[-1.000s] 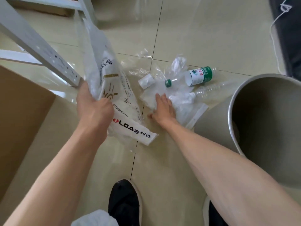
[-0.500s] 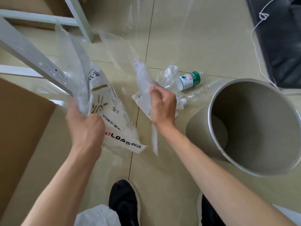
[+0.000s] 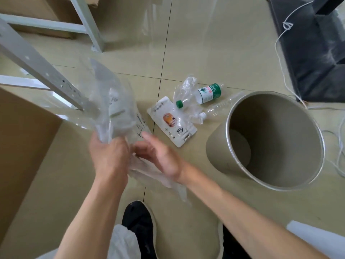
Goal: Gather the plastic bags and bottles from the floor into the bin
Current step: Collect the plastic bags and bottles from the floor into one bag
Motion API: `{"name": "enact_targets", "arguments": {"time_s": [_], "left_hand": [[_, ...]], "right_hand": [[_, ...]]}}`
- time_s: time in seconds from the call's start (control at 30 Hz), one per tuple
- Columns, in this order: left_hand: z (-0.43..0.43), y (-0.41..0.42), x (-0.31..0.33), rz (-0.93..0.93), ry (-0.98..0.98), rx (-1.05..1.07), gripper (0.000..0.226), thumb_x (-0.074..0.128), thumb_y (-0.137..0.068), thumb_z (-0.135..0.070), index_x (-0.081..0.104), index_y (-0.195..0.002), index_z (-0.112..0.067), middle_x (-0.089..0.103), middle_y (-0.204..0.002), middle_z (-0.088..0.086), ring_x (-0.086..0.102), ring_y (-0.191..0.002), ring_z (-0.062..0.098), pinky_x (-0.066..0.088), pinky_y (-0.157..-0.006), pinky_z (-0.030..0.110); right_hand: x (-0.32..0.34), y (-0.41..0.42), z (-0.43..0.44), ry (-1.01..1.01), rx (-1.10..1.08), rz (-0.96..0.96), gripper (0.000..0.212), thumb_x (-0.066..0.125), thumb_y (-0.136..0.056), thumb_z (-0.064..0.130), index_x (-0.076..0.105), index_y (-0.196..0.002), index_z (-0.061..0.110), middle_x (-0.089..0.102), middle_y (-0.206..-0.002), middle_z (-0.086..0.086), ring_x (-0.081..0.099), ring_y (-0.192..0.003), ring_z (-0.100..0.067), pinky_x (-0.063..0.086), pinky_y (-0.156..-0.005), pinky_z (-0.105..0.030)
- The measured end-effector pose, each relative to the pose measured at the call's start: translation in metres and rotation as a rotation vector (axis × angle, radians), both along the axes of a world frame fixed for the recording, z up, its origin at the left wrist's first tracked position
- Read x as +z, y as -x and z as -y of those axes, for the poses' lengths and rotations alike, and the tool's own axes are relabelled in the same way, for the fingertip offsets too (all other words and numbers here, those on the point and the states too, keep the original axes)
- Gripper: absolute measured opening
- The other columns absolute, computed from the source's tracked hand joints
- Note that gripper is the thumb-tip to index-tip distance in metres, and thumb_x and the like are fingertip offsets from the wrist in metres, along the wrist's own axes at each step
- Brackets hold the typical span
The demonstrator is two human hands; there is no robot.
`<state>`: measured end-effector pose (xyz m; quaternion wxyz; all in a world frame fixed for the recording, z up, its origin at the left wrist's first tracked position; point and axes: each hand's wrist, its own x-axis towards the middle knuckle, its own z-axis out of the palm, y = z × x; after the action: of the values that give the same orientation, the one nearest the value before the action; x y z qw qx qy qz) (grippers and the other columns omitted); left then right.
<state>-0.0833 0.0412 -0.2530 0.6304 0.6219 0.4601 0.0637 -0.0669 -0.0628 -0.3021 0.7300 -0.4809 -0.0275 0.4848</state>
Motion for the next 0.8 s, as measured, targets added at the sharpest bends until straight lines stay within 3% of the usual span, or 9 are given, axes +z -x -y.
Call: {"name": "enact_targets", "arguments": {"time_s": [0.07,0.13,0.17,0.2,0.23,0.3,0.47,0.67,0.8], "left_hand": [[0.000,0.003,-0.011,-0.009,0.022,0.111,0.046,0.042,-0.085,0.014,0.067,-0.110,-0.016,0.063,-0.076,-0.003,0.065,-0.059,0.012,0.053,-0.058,0.026],[-0.001,0.004,-0.020,-0.014,0.042,0.150,0.052,0.040,-0.086,0.014,0.064,-0.121,-0.016,0.063,-0.080,-0.004,0.063,-0.077,0.022,0.054,-0.071,0.037],[-0.002,0.004,-0.026,-0.012,0.046,0.154,0.056,0.038,-0.086,0.014,0.063,-0.124,-0.018,0.063,-0.082,-0.004,0.061,-0.081,0.024,0.054,-0.074,0.041],[-0.002,0.004,-0.030,-0.015,0.039,0.157,0.058,0.036,-0.086,0.014,0.062,-0.126,-0.019,0.064,-0.084,-0.004,0.061,-0.083,0.024,0.056,-0.077,0.043],[-0.004,0.003,-0.033,-0.017,0.031,0.158,0.058,0.036,-0.086,0.013,0.062,-0.126,-0.020,0.065,-0.086,-0.004,0.063,-0.084,0.024,0.058,-0.079,0.044],[-0.005,0.001,-0.035,-0.010,0.026,0.137,0.055,0.039,-0.085,0.011,0.065,-0.123,-0.019,0.068,-0.088,-0.003,0.067,-0.083,0.024,0.060,-0.081,0.044],[-0.007,-0.003,-0.038,0.021,0.018,0.119,0.044,0.049,-0.086,-0.003,0.069,-0.121,-0.021,0.073,-0.090,-0.004,0.077,-0.090,0.028,0.062,-0.083,0.054],[-0.002,-0.001,-0.036,-0.001,0.008,0.127,0.053,0.041,-0.089,0.005,0.066,-0.128,-0.020,0.070,-0.083,-0.011,0.069,-0.072,0.014,0.061,-0.077,0.039],[-0.005,0.004,-0.034,0.004,0.018,0.147,0.057,0.044,-0.089,0.007,0.066,-0.132,-0.024,0.074,-0.094,-0.010,0.076,-0.093,0.023,0.061,-0.087,0.049]], "right_hand": [[-0.026,-0.022,0.003,0.098,-0.194,-0.047,0.052,0.029,-0.102,0.026,0.069,-0.077,0.003,0.076,-0.082,-0.007,0.068,-0.078,-0.018,0.051,-0.082,-0.032],[-0.067,-0.048,0.014,0.523,-0.465,0.152,0.034,0.047,-0.094,0.016,0.066,-0.070,0.000,0.074,-0.081,-0.019,0.063,-0.068,-0.021,0.051,-0.070,-0.035],[-0.090,-0.059,0.021,0.823,-0.474,0.343,0.022,0.053,-0.090,0.015,0.066,-0.080,0.000,0.071,-0.088,-0.020,0.060,-0.074,-0.022,0.048,-0.073,-0.035],[-0.109,-0.064,0.028,1.087,-0.339,0.515,0.017,0.056,-0.089,0.016,0.065,-0.097,0.003,0.068,-0.101,-0.016,0.058,-0.088,-0.023,0.046,-0.079,-0.036],[-0.126,-0.066,0.032,1.270,-0.114,0.635,0.029,0.059,-0.088,0.018,0.059,-0.114,0.005,0.060,-0.116,-0.014,0.054,-0.104,-0.026,0.045,-0.087,-0.038],[-0.156,-0.062,0.042,1.450,0.166,0.748,0.054,0.067,-0.086,0.027,0.046,-0.130,0.005,0.046,-0.132,-0.014,0.045,-0.121,-0.031,0.041,-0.098,-0.038],[-0.173,-0.054,0.043,1.478,0.120,0.954,0.042,0.061,-0.091,0.020,0.051,-0.126,-0.001,0.046,-0.131,-0.015,0.044,-0.121,-0.030,0.039,-0.096,-0.034],[-0.153,-0.053,0.033,1.474,0.301,0.981,0.033,0.048,-0.091,-0.002,0.057,-0.123,-0.002,0.042,-0.135,-0.020,0.044,-0.125,-0.033,0.045,-0.094,-0.035],[-0.153,-0.043,0.032,1.480,0.252,0.996,0.032,0.044,-0.093,-0.006,0.062,-0.118,0.000,0.048,-0.132,-0.018,0.048,-0.123,-0.032,0.044,-0.096,-0.036]]}}
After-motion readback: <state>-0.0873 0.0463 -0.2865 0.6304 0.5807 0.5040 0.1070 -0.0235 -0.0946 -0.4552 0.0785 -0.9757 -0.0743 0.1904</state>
